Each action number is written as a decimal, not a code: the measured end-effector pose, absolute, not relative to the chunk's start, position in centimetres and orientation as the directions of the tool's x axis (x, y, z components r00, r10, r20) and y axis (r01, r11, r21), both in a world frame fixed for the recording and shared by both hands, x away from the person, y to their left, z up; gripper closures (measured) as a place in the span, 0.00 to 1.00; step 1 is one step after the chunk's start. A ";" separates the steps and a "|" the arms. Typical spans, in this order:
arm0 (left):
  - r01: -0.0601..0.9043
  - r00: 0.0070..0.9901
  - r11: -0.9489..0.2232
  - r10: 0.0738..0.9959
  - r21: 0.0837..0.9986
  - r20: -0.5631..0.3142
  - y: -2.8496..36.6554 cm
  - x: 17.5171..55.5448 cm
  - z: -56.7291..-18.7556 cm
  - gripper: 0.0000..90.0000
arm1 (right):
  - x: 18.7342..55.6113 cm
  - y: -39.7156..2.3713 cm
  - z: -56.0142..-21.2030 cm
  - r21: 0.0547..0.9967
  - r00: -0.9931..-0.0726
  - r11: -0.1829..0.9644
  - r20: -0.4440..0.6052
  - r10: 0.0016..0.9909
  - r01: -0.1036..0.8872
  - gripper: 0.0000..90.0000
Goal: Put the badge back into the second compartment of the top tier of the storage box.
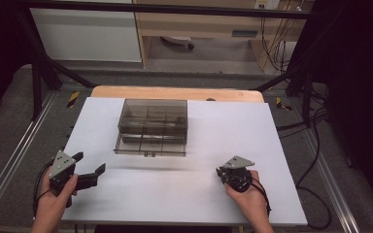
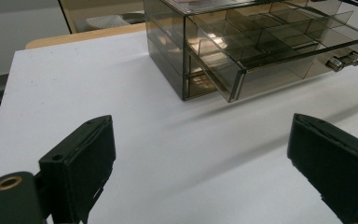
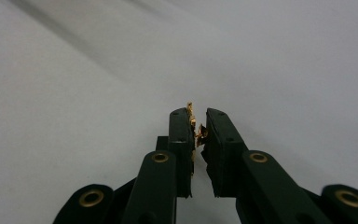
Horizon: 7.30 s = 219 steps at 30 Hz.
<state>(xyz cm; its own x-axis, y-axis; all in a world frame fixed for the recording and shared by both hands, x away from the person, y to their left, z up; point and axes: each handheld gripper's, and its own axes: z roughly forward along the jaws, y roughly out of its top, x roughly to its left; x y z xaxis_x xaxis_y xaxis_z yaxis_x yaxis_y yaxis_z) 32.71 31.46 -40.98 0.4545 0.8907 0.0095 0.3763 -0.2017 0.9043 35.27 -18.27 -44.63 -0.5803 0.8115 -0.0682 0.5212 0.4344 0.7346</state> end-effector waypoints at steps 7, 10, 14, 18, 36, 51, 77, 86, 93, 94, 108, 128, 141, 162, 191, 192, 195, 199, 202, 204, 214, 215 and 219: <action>0.378 0.466 -0.209 0.884 0.902 0.010 31.2 32.7 -41.0 0.08 | 35.0 -17.8 -44.4 0.745 -0.603 0.439 -0.062 0.795 0.502 0.90; 0.383 0.464 -0.208 0.886 0.900 0.007 31.2 32.8 -41.2 0.08 | 35.0 -17.7 -44.4 0.751 -0.608 0.430 -0.048 0.793 0.501 0.90; 0.387 0.463 -0.211 0.886 0.898 0.009 31.2 32.8 -41.2 0.08 | 35.0 -17.1 -44.4 0.759 -0.620 0.417 -0.021 0.784 0.501 0.90; 0.389 0.466 -0.215 0.885 0.896 0.010 31.2 32.7 -41.2 0.08 | 34.9 -16.3 -44.4 0.759 -0.639 0.435 -0.032 0.768 0.484 0.90; 0.425 0.451 -0.211 0.892 0.880 -0.003 30.6 33.0 -41.6 0.05 | 34.5 -13.5 -44.1 0.789 -0.720 0.446 -0.007 0.694 0.422 0.90; 0.433 0.451 -0.217 0.892 0.875 -0.002 30.6 33.0 -41.7 0.05 | 34.9 -8.2 -43.7 0.782 -0.823 0.515 -0.003 0.567 0.352 0.90; 0.431 0.451 -0.217 0.892 0.876 -0.001 30.6 33.0 -41.7 0.05 | 35.6 -3.3 -40.3 0.851 -0.858 0.443 0.016 0.513 0.280 0.90; 0.431 0.449 -0.214 0.894 0.877 -0.003 30.7 33.0 -41.7 0.05 | 36.4 -3.3 -38.9 0.877 -0.854 0.385 0.054 0.517 0.289 0.90; 0.431 0.449 -0.214 0.893 0.877 -0.003 30.8 33.0 -41.7 0.05 | 37.0 -3.1 -37.6 0.895 -0.852 0.350 0.061 0.520 0.277 0.90; 0.431 0.449 -0.214 0.894 0.877 -0.003 30.8 33.0 -41.7 0.05 | 37.2 -3.1 -37.3 0.898 -0.848 0.343 0.060 0.526 0.276 0.90; 0.433 0.446 -0.211 0.895 0.877 -0.005 30.9 33.0 -41.7 0.05 | 38.6 -2.9 -36.3 0.909 -0.827 0.320 0.045 0.561 0.266 0.90; 0.430 0.443 -0.204 0.896 0.879 -0.009 30.8 33.0 -41.6 0.06 | 40.5 -3.0 -35.0 0.886 -0.814 0.388 -0.021 0.580 0.254 0.90; 0.428 0.445 -0.207 0.896 0.880 -0.006 30.8 33.0 -41.6 0.06 | 41.6 -2.2 -34.9 0.875 -0.808 0.412 -0.041 0.587 0.255 0.90; 0.410 0.452 -0.215 0.892 0.886 0.007 30.8 32.9 -41.4 0.06 | 42.7 0.0 -36.3 0.846 -0.808 0.455 -0.051 0.587 0.277 0.90; 0.411 0.462 -0.226 0.887 0.883 0.012 30.5 32.9 -41.5 0.06 | 42.5 -1.2 -35.2 0.880 -0.743 0.366 -0.021 0.669 0.304 0.54; 0.411 0.462 -0.227 0.887 0.883 0.013 30.5 32.9 -41.4 0.06 | 42.4 -1.4 -35.1 0.882 -0.739 0.359 -0.018 0.674 0.306 0.52; 0.411 0.462 -0.227 0.887 0.883 0.013 30.5 32.9 -41.5 0.06 | 42.3 -1.7 -34.9 0.887 -0.731 0.345 -0.012 0.682 0.307 0.48; 0.413 0.461 -0.226 0.887 0.882 0.012 30.5 32.9 -41.5 0.06 | 42.1 -1.9 -35.0 0.886 -0.730 0.345 -0.011 0.684 0.311 0.44; 0.413 0.461 -0.226 0.887 0.882 0.011 30.5 32.9 -41.5 0.06 | 41.9 -1.9 -35.0 0.890 -0.728 0.340 -0.013 0.685 0.303 0.41; 0.412 0.460 -0.225 0.888 0.883 0.011 30.6 32.9 -41.5 0.06 | 41.6 -1.9 -34.9 0.897 -0.729 0.331 -0.014 0.684 0.293 0.37; 0.417 0.455 -0.219 0.890 0.882 0.006 30.6 33.0 -41.6 0.06 | 40.6 -3.6 -35.6 0.913 -0.701 0.294 -0.011 0.713 0.284 0.18; 0.417 0.452 -0.216 0.892 0.883 0.005 30.6 33.0 -41.6 0.06 | 40.7 -3.8 -35.7 0.910 -0.698 0.299 -0.015 0.716 0.287 0.16; 0.420 0.451 -0.216 0.893 0.881 0.004 30.7 32.9 -41.6 0.06 | 40.8 -4.3 -36.0 0.903 -0.686 0.297 -0.005 0.728 0.309 0.11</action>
